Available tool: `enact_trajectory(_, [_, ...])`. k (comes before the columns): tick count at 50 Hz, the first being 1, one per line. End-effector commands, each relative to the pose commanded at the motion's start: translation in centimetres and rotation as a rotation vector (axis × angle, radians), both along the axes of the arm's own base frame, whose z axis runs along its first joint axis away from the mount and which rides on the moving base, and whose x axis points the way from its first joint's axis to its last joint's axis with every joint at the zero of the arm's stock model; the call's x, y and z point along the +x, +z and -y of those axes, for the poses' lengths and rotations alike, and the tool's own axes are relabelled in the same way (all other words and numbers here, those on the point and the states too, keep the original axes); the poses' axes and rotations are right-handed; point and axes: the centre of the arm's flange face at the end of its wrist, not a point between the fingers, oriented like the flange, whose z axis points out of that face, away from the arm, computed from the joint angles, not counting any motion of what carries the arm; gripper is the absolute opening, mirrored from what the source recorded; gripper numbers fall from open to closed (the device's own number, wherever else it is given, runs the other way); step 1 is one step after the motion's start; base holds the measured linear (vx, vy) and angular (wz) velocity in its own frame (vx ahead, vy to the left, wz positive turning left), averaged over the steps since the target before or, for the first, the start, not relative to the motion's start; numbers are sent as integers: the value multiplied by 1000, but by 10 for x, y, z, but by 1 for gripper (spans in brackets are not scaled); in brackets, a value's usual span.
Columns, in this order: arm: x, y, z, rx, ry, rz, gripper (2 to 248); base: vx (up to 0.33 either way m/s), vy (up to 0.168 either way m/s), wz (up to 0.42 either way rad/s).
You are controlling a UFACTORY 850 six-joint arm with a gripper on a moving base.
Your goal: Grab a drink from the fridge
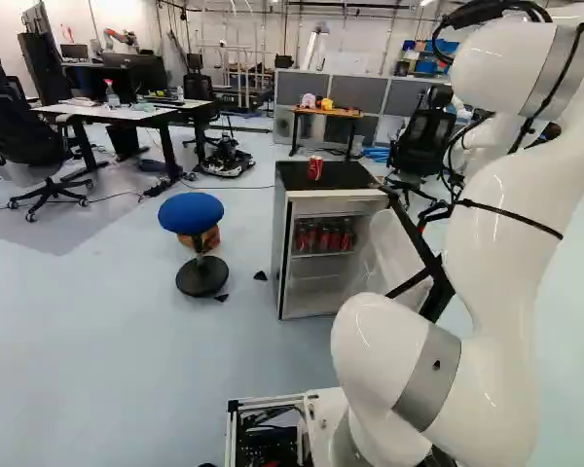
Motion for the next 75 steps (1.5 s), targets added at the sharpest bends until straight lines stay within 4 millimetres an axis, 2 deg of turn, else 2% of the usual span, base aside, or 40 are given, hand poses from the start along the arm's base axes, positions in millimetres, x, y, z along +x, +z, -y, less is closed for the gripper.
enact_trajectory(75, [-32,-3,-136,14,176,-49,247,0,0,0])
